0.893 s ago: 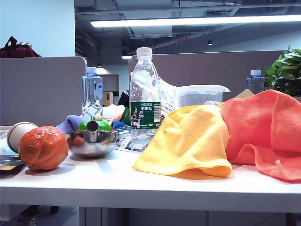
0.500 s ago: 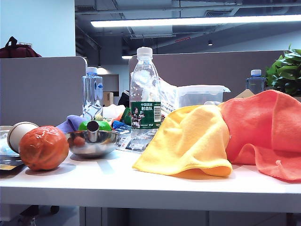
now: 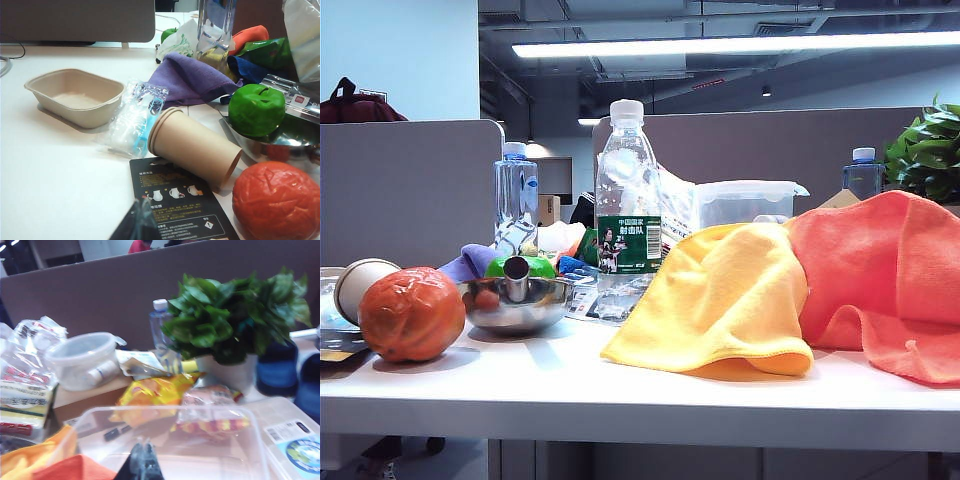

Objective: Pick up the metal ice scoop from the table and place it inside the transparent plastic box.

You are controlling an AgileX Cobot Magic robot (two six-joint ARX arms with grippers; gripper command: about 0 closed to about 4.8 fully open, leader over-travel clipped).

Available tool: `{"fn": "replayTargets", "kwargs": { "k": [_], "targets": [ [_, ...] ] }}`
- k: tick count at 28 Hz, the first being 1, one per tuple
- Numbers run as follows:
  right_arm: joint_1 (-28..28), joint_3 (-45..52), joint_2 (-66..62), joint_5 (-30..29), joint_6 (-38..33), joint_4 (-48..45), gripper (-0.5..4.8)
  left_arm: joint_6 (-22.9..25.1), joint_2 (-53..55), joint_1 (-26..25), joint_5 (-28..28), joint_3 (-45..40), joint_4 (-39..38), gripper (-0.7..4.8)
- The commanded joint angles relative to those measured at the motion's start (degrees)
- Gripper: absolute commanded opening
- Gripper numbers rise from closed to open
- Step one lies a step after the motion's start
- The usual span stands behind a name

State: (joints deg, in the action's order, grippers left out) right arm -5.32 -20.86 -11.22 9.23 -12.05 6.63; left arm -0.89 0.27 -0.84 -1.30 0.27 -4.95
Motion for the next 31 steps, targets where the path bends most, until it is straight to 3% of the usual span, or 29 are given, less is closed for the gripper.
{"fn": "replayTargets", "kwargs": {
  "k": [1, 4, 7, 13, 15, 22, 31],
  "targets": [
    [0.0, -7.2, -8.5, -3.3, -0.2, 4.5, -0.03, 0.2, 0.0, 0.6, 0.0, 0.1, 0.8, -0.05],
    [0.0, -13.6, -17.1, -8.7, -0.1, 7.9, -0.02, 0.2, 0.0, 1.9, 0.0, 0.1, 0.8, -0.05],
    [0.0, -18.3, -25.4, -18.7, 0.3, 8.5, -0.02, 0.2, 0.0, 3.7, 0.0, 0.1, 0.8, -0.05],
    [-2.7, -25.7, -45.5, -45.7, 2.9, 10.2, -0.02, 0.2, 0.0, 8.6, 0.0, 0.1, 0.8, -0.05],
    [-6.1, -28.8, -51.2, -50.5, 3.9, 12.2, -0.02, 0.2, 0.0, 10.2, 0.0, 0.1, 0.8, -0.05],
    [-13.7, -34.1, -56.8, -51.6, 7.9, 15.0, -0.02, 0.2, 0.0, 10.6, -0.2, 0.1, 0.7, -0.05],
    [-15.3, -34.5, -57.0, -49.9, 9.6, 15.3, -0.02, 0.2, 0.0, 10.6, -0.2, 0.1, 0.7, -0.05]
  ]
}}
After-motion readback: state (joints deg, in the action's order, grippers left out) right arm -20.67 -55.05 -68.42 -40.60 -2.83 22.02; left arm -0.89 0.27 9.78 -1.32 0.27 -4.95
